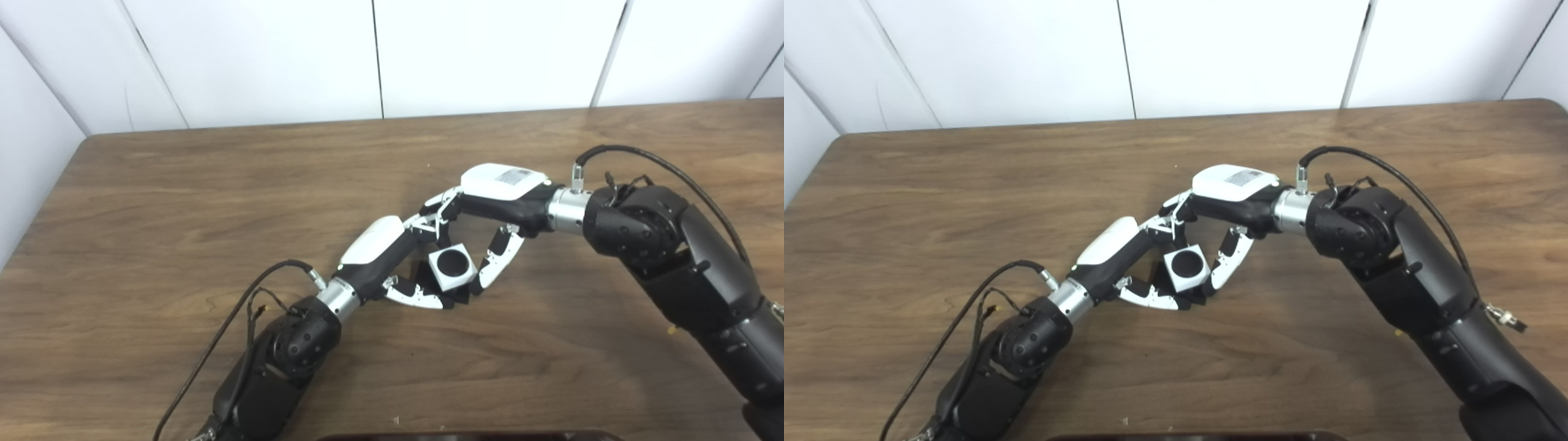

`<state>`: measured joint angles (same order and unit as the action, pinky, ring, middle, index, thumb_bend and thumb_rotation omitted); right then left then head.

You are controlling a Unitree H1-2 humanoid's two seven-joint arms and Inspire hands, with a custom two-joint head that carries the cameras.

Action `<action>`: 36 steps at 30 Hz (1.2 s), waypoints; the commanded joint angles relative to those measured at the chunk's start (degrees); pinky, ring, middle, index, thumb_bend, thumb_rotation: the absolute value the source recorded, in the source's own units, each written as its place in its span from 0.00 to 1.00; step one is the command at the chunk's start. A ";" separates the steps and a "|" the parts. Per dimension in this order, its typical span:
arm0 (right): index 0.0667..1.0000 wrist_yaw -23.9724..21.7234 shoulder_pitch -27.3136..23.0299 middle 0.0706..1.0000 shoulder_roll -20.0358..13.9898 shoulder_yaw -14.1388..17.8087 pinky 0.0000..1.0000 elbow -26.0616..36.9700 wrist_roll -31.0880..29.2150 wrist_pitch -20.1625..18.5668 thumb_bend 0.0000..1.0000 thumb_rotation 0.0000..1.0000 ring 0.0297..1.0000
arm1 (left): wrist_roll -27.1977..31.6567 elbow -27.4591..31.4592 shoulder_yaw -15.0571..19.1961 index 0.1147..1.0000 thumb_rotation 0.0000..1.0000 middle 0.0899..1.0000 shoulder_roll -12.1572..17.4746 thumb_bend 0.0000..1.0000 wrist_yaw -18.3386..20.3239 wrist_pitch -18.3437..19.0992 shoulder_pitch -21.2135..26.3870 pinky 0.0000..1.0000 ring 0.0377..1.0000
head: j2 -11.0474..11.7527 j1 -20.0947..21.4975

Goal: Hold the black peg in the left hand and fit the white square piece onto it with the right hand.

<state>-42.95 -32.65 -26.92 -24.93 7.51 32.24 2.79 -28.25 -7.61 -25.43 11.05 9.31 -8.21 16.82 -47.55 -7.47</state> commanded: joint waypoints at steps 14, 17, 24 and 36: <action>0.83 -2.75 -2.93 0.91 -4.22 2.35 0.85 2.62 0.19 -3.33 0.93 0.31 0.92 | -0.61 -1.65 -1.60 0.42 0.07 0.93 0.75 0.52 3.56 1.40 -1.22 0.86 0.95 | -0.08 1.19; 0.82 -3.07 -3.71 0.91 -6.07 3.55 0.84 2.80 0.08 -2.88 0.93 0.31 0.91 | -0.50 -1.55 -1.51 0.42 0.07 0.93 0.88 0.52 3.61 1.50 -1.34 0.86 0.95 | -0.08 1.68; 0.81 -3.45 -4.77 0.90 -9.39 6.02 0.81 1.86 -0.81 -3.13 0.96 0.30 0.90 | -0.32 -1.34 -1.53 0.42 0.07 0.93 1.20 0.52 4.01 1.89 -1.37 0.86 0.95 | -0.03 2.39; 0.82 -4.44 -4.86 0.91 -12.12 8.32 0.84 3.43 -0.62 -5.75 0.96 0.28 0.90 | -0.03 -1.42 -1.33 0.43 0.07 0.93 1.61 0.52 4.07 1.84 -1.40 0.86 0.96 | 0.31 3.53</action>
<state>-48.06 -34.58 -37.76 -17.89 9.30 31.91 -2.43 -27.64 -7.60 -25.42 11.52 9.49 -8.24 16.83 -47.20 -3.87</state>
